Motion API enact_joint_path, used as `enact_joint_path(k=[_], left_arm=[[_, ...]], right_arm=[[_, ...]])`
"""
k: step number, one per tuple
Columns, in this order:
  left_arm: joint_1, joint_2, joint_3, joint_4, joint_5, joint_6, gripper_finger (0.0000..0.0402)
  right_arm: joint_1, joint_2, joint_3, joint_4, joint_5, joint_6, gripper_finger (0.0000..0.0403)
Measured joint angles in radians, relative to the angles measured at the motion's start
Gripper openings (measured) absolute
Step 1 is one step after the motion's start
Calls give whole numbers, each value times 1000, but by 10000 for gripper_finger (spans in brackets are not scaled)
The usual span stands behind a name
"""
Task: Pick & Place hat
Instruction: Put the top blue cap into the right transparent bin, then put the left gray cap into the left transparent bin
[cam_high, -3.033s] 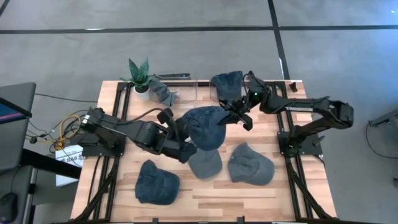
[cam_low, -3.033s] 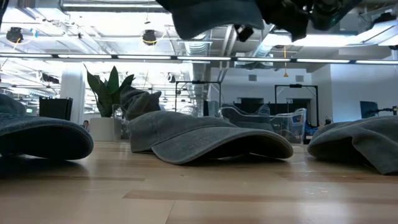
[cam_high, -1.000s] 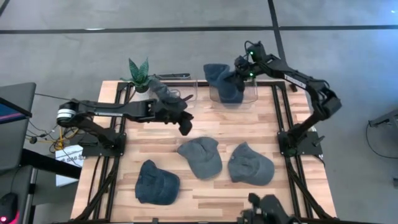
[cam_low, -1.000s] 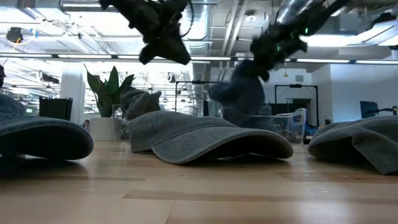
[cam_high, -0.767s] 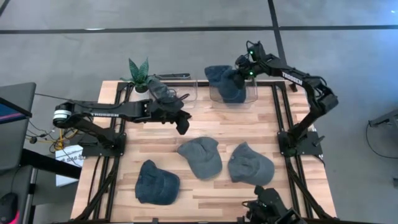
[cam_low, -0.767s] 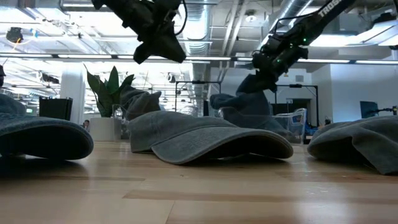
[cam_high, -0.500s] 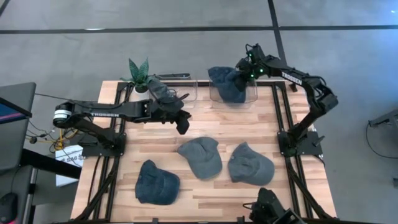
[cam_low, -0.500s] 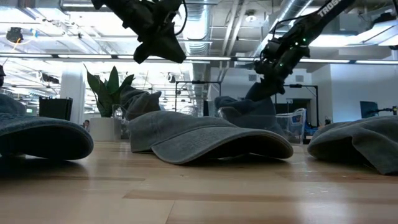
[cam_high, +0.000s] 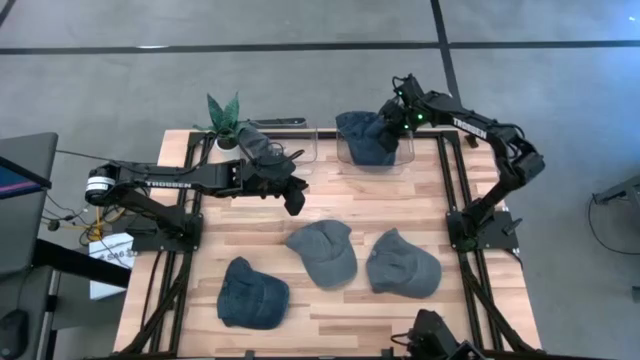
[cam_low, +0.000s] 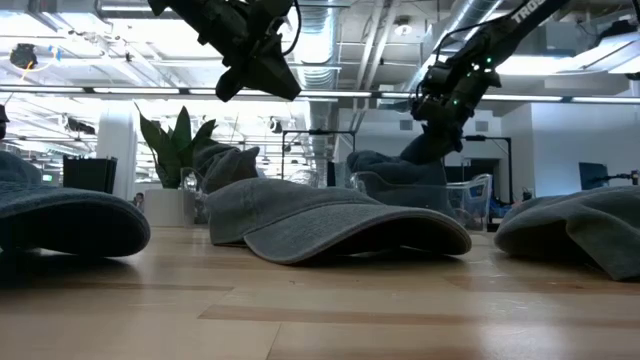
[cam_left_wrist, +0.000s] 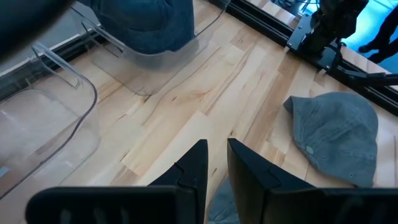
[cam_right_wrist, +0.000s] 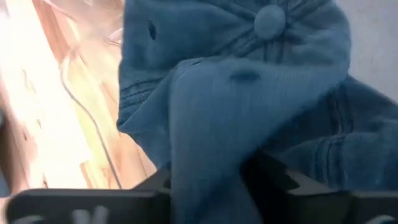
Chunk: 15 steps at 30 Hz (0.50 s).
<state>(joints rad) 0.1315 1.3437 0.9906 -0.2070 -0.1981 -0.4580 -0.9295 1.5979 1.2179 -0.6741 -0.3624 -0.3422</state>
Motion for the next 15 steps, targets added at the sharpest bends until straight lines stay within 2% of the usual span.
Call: enact_joint_path(k=[4,9,15], left_arm=[[-1,0,0,0,-7,-3,60],[-1,0,0,0,-7,-11,93],[-1,0,0,0,-5,-88,158]], right_arm=[[-1,-71,0,1,0,1,176],[-9,-204,0,2,-1,23,242],[4,-370,0,-1,-2,96,269]])
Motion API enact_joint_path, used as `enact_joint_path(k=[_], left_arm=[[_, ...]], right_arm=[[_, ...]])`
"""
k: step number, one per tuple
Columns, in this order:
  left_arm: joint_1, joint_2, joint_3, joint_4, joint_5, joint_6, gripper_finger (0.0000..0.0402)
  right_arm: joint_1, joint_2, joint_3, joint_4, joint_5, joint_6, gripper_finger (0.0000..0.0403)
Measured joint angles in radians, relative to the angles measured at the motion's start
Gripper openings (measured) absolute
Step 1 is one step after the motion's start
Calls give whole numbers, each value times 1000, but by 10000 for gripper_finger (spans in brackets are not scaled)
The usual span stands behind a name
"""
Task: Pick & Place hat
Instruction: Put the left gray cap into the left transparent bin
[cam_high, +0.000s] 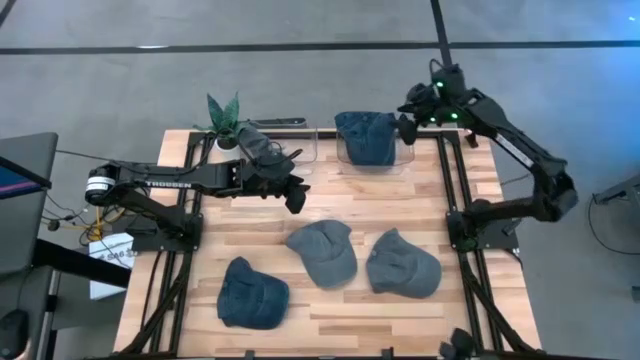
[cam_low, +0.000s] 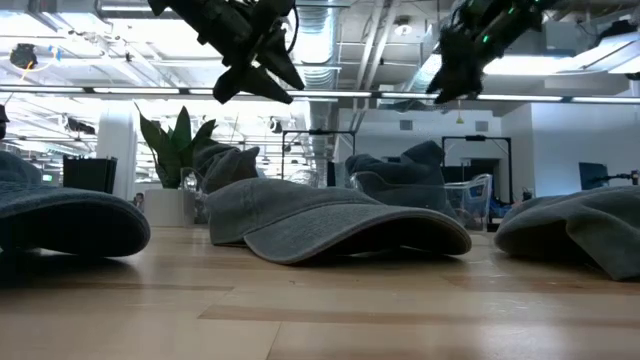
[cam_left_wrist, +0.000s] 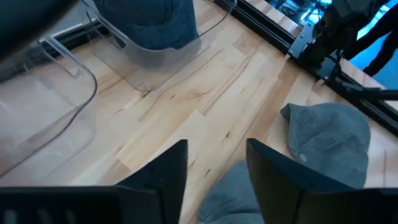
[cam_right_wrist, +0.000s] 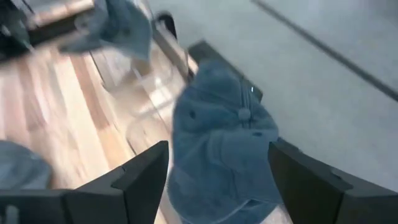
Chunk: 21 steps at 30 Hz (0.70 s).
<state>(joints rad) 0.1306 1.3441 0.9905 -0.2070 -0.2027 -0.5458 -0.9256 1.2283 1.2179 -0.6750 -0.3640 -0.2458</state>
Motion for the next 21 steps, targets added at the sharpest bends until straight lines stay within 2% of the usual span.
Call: enact_joint_path(k=[3,6,9,12,15,18,21], left_arm=[[-8,0,0,14,0,-58,185],[-39,1,8,42,-9,-73,194],[-92,2,59,-14,-80,-126,195],[-146,1,135,-169,-160,-268,195],[-195,6,195,-351,-201,-479,195],[-243,9,203,-467,-197,-661,195],[-285,32,203,-547,-146,-804,195]], right_arm=[[31,-68,0,-15,-1,34,270],[71,-119,0,-51,-2,37,270],[117,-152,0,-90,-2,74,270],[168,-173,0,-142,-1,134,270],[222,-179,0,-207,-1,197,270],[275,-177,0,-264,0,257,270],[328,-177,0,-293,0,301,270]])
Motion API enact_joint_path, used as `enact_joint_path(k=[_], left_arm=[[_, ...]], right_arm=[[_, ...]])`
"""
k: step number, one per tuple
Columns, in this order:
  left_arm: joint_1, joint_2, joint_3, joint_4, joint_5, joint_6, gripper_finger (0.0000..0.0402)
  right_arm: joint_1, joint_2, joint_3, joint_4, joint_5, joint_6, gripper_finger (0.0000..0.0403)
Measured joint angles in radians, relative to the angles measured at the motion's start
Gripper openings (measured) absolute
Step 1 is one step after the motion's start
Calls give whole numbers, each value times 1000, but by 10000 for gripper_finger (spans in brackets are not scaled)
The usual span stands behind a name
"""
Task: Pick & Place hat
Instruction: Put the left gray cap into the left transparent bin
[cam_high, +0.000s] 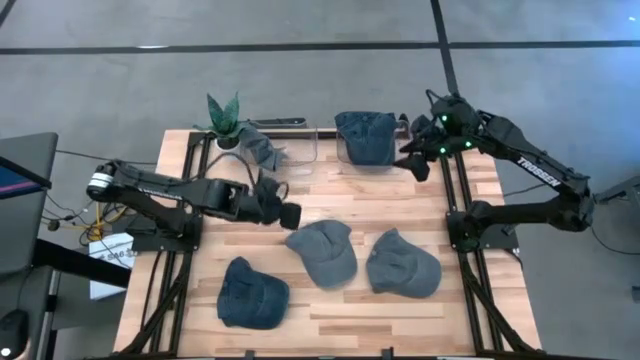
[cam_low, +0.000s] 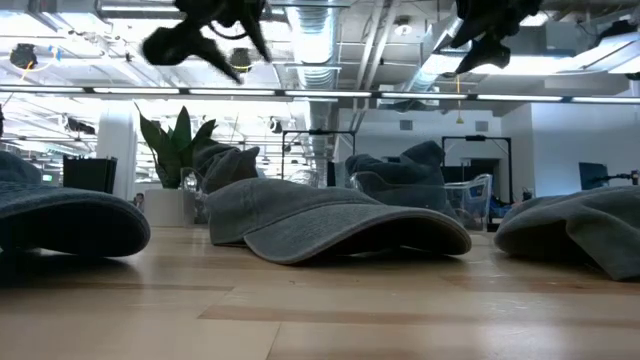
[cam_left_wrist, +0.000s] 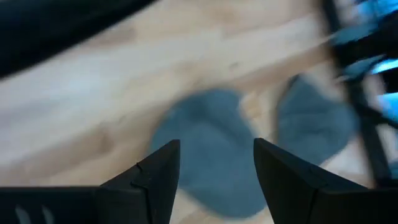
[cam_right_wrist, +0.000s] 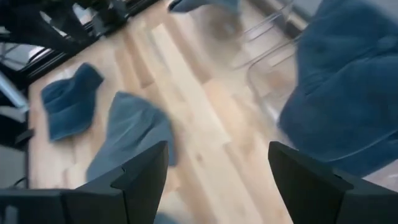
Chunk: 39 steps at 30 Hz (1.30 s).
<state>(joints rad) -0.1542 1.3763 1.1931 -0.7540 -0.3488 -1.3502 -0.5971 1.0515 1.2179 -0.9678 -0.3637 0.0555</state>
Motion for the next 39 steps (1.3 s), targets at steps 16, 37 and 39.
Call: enact_joint_path(k=[16,37,39], left_arm=[[-63,311,0,-56,171,-214,195],[25,558,0,433,285,-29,120],[24,558,0,428,253,-29,59]], right_arm=[[306,1,0,-45,132,156,270],[544,1,0,-46,289,278,270],[554,1,0,-49,292,278,270]])
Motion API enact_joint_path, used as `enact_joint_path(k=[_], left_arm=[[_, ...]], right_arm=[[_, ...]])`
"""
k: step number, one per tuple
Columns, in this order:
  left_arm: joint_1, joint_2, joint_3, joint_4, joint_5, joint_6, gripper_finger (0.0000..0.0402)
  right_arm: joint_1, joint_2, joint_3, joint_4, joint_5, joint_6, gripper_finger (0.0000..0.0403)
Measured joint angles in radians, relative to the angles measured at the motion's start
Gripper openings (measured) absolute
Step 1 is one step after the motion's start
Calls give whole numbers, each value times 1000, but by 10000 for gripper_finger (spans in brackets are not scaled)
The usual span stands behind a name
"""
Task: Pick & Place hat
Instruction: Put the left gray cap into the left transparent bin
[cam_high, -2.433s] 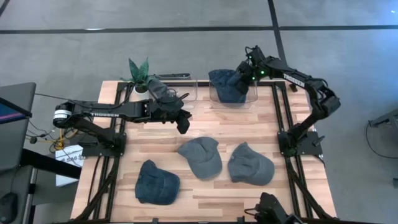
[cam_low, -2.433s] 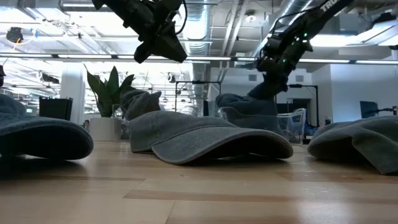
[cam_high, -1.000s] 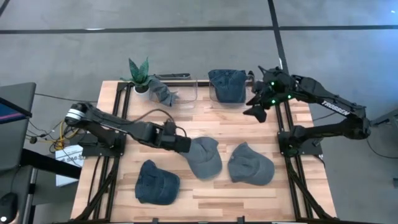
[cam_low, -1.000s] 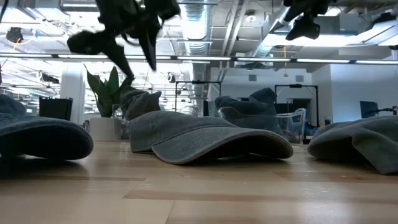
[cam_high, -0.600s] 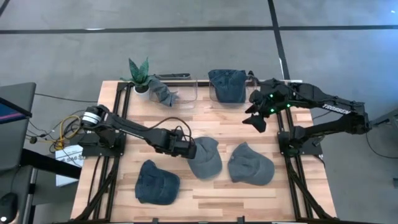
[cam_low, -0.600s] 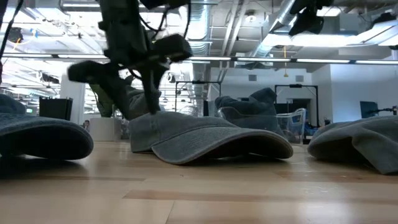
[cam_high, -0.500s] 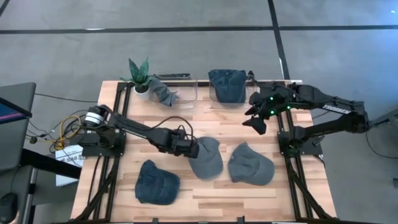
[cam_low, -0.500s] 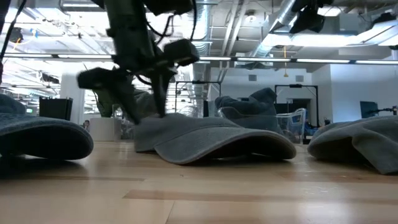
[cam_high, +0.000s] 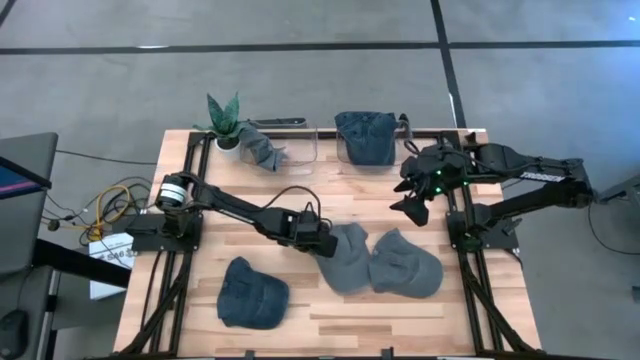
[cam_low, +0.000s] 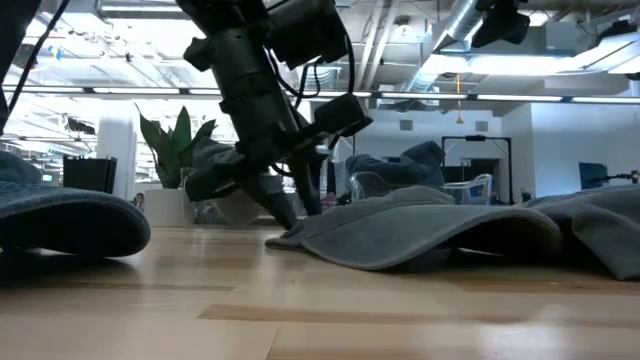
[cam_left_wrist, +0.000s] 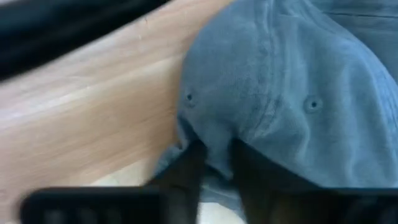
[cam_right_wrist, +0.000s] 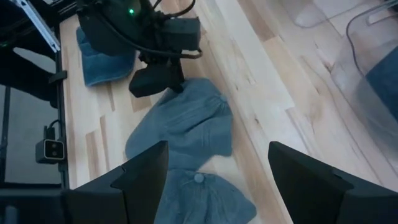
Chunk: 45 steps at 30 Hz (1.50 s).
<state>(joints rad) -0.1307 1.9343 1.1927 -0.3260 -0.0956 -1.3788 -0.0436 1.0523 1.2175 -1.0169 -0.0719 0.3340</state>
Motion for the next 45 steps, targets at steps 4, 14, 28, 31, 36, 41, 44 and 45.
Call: enact_joint_path(k=[4,14,28,31,36,41,44,45], left_arm=[[0,-11,14,-9,-26,43,8],[-14,-70,265,-181,-173,360,2],[21,-246,483,-545,-411,605,0],[28,-276,483,-619,-418,605,0],[21,-316,483,-761,-417,604,0],[-2,-345,448,-915,-388,565,0],[-18,-377,368,-899,-377,539,0],[-22,-391,338,-882,-377,529,0]], right_arm=[[14,0,0,-11,0,9,270],[19,0,-1,-116,100,26,270],[19,-2,-1,-131,185,26,270],[14,2,-1,-131,235,25,270],[-27,17,-51,-66,283,-12,270],[-100,90,-94,48,205,-105,270],[-143,144,-94,152,140,-153,270],[-159,161,-94,184,111,-165,270]])
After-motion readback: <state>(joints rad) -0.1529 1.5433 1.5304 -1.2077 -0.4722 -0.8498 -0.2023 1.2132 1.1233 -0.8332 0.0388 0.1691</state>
